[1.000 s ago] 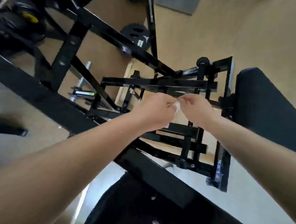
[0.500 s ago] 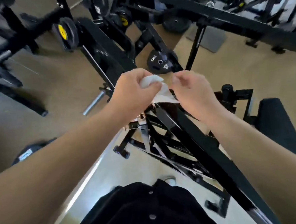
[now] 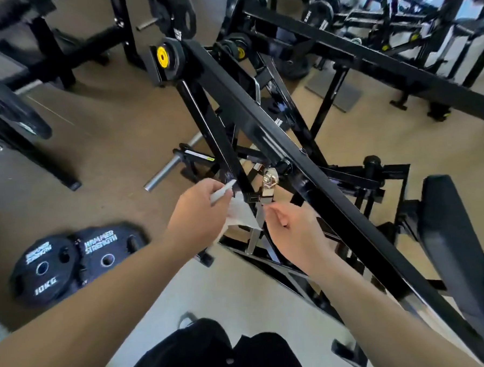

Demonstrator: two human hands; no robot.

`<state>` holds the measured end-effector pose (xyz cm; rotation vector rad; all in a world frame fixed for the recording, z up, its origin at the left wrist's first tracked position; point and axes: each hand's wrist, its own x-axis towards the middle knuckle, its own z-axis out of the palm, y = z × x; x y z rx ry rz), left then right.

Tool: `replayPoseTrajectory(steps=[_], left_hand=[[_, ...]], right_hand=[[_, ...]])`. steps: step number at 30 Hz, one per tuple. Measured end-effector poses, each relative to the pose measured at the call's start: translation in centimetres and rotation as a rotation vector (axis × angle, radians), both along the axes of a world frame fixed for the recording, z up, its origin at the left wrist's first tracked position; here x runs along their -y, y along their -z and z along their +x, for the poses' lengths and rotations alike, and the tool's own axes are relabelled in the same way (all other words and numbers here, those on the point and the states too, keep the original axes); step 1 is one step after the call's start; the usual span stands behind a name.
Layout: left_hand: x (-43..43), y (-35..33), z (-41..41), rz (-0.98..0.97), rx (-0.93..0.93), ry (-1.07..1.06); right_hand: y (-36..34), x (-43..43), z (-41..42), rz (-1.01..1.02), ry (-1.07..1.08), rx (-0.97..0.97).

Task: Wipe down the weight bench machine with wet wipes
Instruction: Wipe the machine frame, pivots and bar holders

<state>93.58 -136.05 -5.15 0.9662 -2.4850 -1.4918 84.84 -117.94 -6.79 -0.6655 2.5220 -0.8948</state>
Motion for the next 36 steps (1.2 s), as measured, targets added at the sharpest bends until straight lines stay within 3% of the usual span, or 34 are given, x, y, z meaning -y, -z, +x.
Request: replayPoseTrajectory(steps=[6,12,15,25,30,33,36], left_hand=[[-6.5,5.9,1.2,0.041,0.106,0.012],[-14.4,15.5,-1.1,0.249,0.163,0.055],[-16.6,19.9,-3.6,0.249,0.181,0.064],[-19.4,35.9,-12.6,0.223,-0.050,0.153],[-20.5,38.4,-17.1,0.256,-0.242,0.165],[-19.9,39.6,-20.0,0.172,-0.334,0.110],[-19.0,38.9,-22.7,0.156,-0.471,0.023]], right_hand=[[7.5,-6.8,0.5,0.013,0.158,0.174],[18.7,-13.2,-0.6,0.085,0.158,0.062],[23.0,-15.0,-2.3,0.152,0.106,-0.030],[34.8,-16.6,-12.2,0.264,0.015,-0.589],[34.6,-16.6,-16.1,0.422,-0.043,-0.703],[35.0,-18.4,-18.1,0.543,-0.036,-0.705],[36.3,-20.5,-18.7,0.466,0.063,-0.664]])
